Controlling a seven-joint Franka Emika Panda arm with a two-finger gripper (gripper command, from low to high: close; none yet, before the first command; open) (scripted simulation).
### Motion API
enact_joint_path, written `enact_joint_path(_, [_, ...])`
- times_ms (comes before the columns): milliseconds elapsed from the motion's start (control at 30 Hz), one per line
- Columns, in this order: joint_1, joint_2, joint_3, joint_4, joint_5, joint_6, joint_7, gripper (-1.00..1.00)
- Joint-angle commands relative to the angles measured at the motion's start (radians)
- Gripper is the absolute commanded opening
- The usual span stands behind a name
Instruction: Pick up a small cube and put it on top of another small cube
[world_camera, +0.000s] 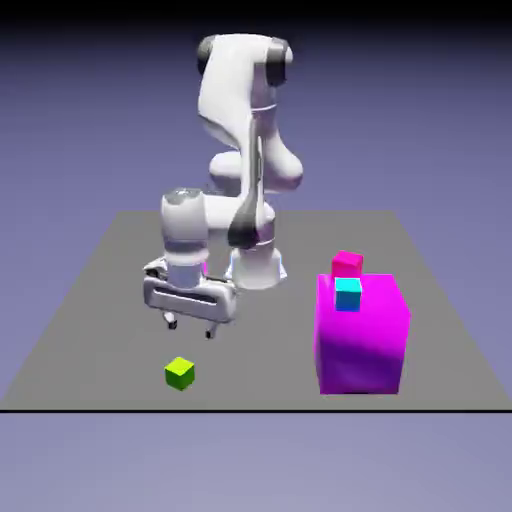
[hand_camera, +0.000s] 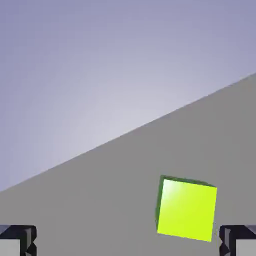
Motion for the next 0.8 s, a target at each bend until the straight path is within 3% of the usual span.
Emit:
enact_joint_path(0, [-0.007, 0.036, -0.007, 0.02, 0.006, -0.02, 0.006, 0.0])
enact_joint_path(100, [-0.019, 0.102, -0.021, 0.055, 0.017, -0.057, 0.017, 0.0])
enact_joint_path(267, [-0.057, 0.271, 0.033, 0.073, 0.075, 0.093, -0.025, 0.0])
enact_joint_path(300, [-0.057, 0.271, 0.033, 0.073, 0.075, 0.093, -0.025, -1.0])
enact_joint_path(500, [-0.013, 0.09, -0.013, 0.055, 0.016, -0.068, 0.015, -1.0])
enact_joint_path(767, [0.133, -0.2, 0.189, 0.048, -0.005, -0.342, -0.038, -1.0])
